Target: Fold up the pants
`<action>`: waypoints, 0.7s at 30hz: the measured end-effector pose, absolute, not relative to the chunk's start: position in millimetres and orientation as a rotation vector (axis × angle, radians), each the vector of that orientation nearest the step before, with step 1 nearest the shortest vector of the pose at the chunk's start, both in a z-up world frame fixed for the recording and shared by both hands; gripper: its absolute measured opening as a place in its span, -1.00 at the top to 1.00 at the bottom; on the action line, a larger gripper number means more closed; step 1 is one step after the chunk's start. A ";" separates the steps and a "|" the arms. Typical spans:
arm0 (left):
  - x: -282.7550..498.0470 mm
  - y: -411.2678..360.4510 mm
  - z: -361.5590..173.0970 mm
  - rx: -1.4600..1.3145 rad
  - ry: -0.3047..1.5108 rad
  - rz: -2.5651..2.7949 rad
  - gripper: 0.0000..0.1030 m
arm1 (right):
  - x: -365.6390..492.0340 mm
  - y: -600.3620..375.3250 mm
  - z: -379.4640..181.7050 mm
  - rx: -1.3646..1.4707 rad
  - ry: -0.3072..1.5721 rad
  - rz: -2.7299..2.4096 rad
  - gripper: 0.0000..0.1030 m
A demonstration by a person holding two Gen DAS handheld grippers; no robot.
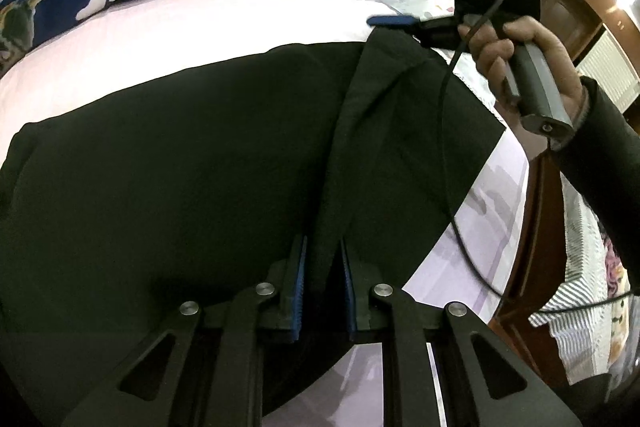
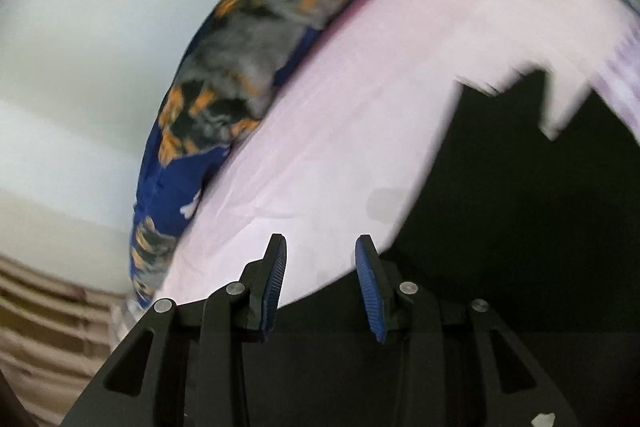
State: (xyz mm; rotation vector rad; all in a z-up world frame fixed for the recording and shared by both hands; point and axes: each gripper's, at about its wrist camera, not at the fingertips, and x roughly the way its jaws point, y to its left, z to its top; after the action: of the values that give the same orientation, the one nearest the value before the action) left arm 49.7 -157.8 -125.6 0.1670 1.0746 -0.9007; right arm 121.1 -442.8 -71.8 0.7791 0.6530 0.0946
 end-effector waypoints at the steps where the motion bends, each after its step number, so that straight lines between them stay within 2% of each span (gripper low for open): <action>1: 50.5 -158.2 -125.8 0.166 1.073 -0.903 0.67 | 115.3 -444.7 -65.1 0.769 0.630 0.097 0.33; 7: 47.1 -152.4 -126.6 0.152 1.063 -0.908 0.67 | 69.8 -488.4 -68.0 0.802 0.585 -0.010 0.33; 12: 46.8 -149.2 -127.7 0.127 1.068 -0.909 0.67 | 38.8 -531.6 -110.7 0.964 0.603 -0.096 0.33; 21: 46.5 -151.7 -126.8 0.134 1.066 -0.903 0.67 | 59.9 -542.5 -129.5 1.014 0.589 -0.114 0.35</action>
State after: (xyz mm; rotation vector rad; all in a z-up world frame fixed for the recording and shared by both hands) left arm 46.5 -151.7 -126.8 0.1340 1.0657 -0.9028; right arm 59.9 -542.5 -129.5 1.0142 0.5885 -0.1138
